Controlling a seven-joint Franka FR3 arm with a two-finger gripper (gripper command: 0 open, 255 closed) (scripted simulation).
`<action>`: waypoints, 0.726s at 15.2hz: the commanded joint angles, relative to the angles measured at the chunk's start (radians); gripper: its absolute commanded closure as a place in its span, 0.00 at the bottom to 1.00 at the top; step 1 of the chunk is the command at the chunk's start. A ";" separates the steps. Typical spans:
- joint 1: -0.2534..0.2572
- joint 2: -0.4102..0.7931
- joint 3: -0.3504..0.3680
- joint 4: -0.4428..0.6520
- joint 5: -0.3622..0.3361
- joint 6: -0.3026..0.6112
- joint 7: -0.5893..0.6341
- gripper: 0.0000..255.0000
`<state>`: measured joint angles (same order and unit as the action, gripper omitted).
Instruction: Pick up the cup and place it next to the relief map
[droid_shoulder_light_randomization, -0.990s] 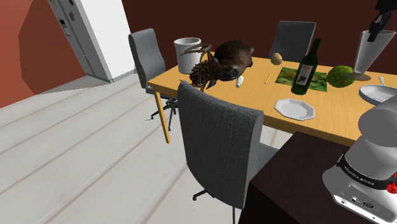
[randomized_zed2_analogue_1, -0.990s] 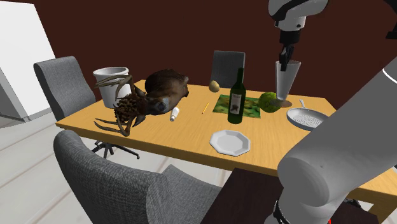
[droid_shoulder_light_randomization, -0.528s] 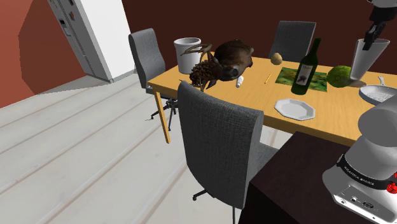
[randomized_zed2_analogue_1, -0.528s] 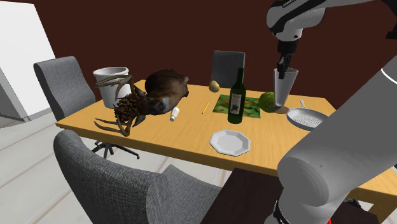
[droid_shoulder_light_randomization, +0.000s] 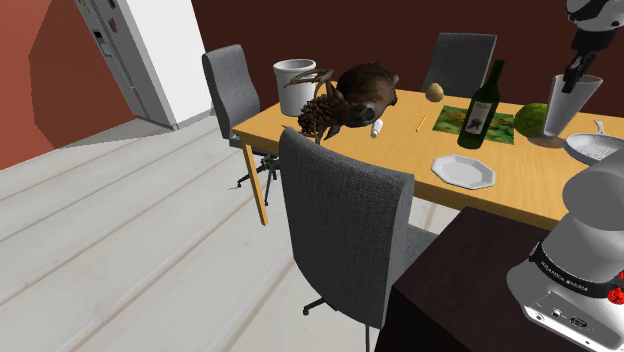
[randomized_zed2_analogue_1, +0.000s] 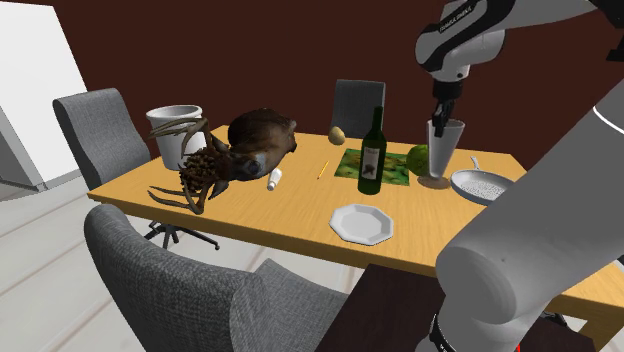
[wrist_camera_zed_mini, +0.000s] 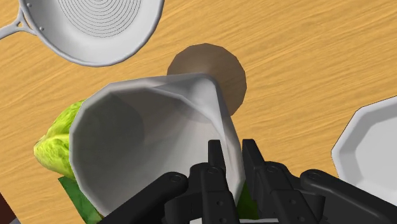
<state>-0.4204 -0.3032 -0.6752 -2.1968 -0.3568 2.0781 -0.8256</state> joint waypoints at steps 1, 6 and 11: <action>-0.001 0.005 -0.005 -0.024 -0.003 0.030 0.004 1.00; -0.001 0.030 -0.021 -0.072 -0.002 0.101 0.007 1.00; 0.001 0.064 -0.040 -0.118 0.003 0.178 0.006 1.00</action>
<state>-0.4202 -0.2493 -0.7088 -2.3072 -0.3567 2.2369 -0.8155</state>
